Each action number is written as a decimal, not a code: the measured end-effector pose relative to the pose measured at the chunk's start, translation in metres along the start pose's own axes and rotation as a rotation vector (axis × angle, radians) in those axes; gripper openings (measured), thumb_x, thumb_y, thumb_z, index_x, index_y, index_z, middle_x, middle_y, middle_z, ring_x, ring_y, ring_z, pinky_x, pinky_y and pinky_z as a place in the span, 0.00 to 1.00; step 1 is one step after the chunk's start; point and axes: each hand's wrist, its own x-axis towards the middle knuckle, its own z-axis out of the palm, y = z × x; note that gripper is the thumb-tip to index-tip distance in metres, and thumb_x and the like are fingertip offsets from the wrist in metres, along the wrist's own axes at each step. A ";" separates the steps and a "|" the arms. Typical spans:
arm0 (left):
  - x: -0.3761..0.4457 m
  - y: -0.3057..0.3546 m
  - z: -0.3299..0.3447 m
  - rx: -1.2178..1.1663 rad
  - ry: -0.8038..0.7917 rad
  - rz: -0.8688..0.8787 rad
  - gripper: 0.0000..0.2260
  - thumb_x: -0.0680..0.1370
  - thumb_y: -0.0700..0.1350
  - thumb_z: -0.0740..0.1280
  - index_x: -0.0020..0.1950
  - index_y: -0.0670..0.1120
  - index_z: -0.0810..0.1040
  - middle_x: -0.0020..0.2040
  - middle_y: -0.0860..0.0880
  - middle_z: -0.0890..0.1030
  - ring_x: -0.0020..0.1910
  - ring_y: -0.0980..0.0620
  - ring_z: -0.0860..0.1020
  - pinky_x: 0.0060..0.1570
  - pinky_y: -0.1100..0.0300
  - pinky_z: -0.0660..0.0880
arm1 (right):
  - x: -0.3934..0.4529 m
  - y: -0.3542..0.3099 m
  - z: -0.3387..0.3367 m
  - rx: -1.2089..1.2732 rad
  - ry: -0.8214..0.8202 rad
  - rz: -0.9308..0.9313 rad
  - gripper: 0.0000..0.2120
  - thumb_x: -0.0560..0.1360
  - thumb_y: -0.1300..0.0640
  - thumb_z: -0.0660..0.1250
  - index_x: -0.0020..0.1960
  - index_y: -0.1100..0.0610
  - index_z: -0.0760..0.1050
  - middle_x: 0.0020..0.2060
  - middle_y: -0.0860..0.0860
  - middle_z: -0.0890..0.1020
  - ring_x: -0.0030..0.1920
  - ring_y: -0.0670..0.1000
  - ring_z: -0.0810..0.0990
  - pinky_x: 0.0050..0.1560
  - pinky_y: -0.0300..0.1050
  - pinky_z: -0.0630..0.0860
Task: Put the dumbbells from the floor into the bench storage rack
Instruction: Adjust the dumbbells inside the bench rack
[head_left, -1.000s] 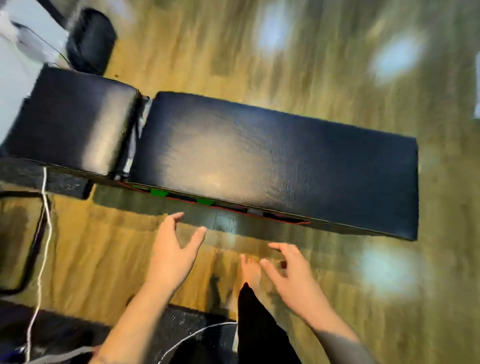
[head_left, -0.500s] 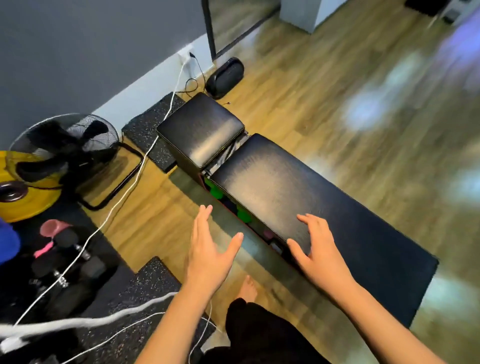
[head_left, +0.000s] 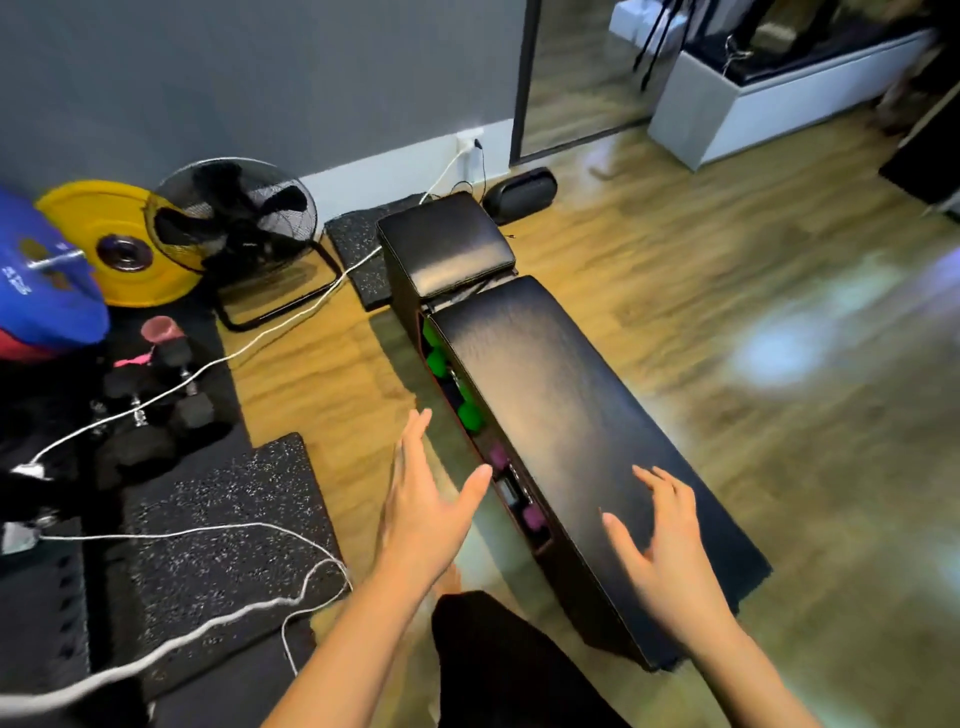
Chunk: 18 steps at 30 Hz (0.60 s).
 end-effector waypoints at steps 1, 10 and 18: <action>-0.016 0.007 0.008 -0.009 -0.007 -0.001 0.37 0.74 0.55 0.70 0.77 0.55 0.53 0.79 0.53 0.56 0.77 0.56 0.56 0.72 0.62 0.53 | -0.013 0.010 -0.011 0.013 0.010 0.002 0.30 0.74 0.38 0.62 0.73 0.44 0.59 0.72 0.42 0.59 0.69 0.53 0.68 0.59 0.54 0.76; -0.120 0.050 0.110 -0.016 0.013 0.054 0.39 0.73 0.61 0.68 0.78 0.55 0.52 0.79 0.59 0.52 0.75 0.65 0.52 0.69 0.68 0.52 | -0.071 0.075 -0.109 0.137 0.120 -0.115 0.29 0.74 0.51 0.70 0.73 0.52 0.65 0.71 0.50 0.63 0.73 0.50 0.64 0.69 0.59 0.69; -0.172 0.135 0.255 -0.138 0.196 -0.030 0.37 0.75 0.55 0.70 0.78 0.54 0.53 0.79 0.55 0.55 0.76 0.59 0.56 0.71 0.64 0.55 | -0.121 0.200 -0.245 0.061 0.100 -0.308 0.30 0.71 0.43 0.66 0.72 0.41 0.63 0.72 0.40 0.59 0.68 0.53 0.71 0.60 0.54 0.75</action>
